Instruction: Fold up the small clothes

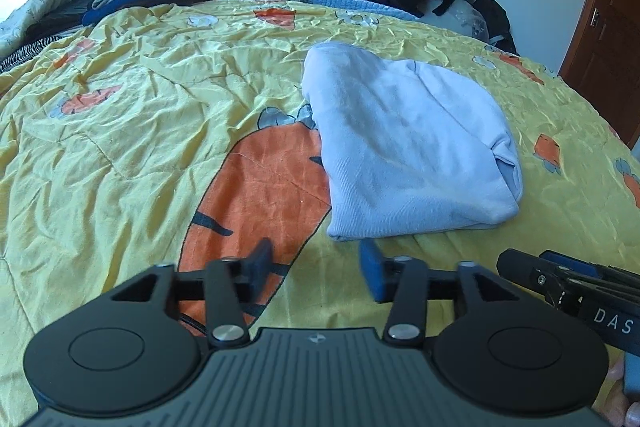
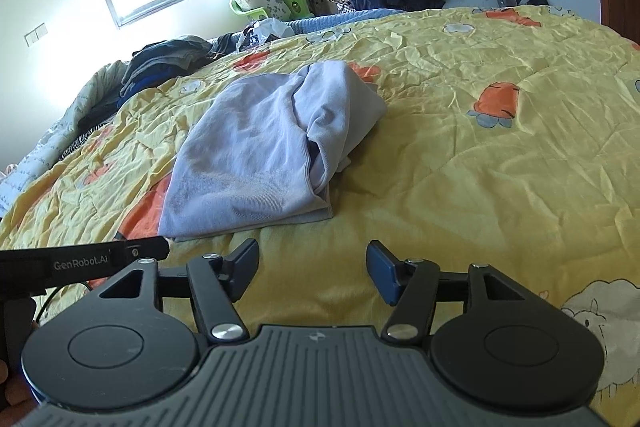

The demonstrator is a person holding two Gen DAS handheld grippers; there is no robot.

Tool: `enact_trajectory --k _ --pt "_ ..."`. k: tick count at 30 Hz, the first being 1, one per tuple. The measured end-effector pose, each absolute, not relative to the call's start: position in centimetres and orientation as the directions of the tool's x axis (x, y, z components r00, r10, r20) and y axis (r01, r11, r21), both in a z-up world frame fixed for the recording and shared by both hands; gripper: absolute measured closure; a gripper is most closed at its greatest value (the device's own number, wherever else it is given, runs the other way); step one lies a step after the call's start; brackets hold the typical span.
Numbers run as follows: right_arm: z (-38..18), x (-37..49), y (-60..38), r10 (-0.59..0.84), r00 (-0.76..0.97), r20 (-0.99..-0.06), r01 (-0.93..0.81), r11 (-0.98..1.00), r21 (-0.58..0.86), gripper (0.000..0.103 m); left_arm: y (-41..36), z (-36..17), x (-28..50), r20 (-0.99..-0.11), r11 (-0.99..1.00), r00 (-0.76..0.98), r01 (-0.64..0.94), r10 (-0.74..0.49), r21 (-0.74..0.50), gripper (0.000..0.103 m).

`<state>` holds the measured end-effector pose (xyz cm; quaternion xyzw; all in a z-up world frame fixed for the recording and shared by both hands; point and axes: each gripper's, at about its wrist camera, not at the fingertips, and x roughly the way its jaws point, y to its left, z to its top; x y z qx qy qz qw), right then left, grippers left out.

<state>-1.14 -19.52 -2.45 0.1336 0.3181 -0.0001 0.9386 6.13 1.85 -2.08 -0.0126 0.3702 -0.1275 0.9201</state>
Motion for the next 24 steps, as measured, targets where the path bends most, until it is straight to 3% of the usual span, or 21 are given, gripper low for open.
enact_trajectory --k 1,18,24 --pt "-2.4 -1.2 -19.5 0.083 0.798 -0.597 0.085 0.965 0.247 0.038 1.9 -2.0 5.9 -0.67 0.968 0.702 0.224 -0.239 -0.11 0.041" --pt "-2.3 -2.5 -18.5 0.04 0.8 -0.598 0.077 0.983 0.169 0.024 2.7 -1.8 5.0 -0.657 0.977 0.727 0.199 -0.199 -0.076 0.04" --pt "-2.4 -3.1 -18.3 0.029 0.801 -0.598 0.074 0.987 0.146 0.02 3.2 -1.9 4.5 -0.648 0.981 0.739 0.183 -0.182 -0.068 0.032"
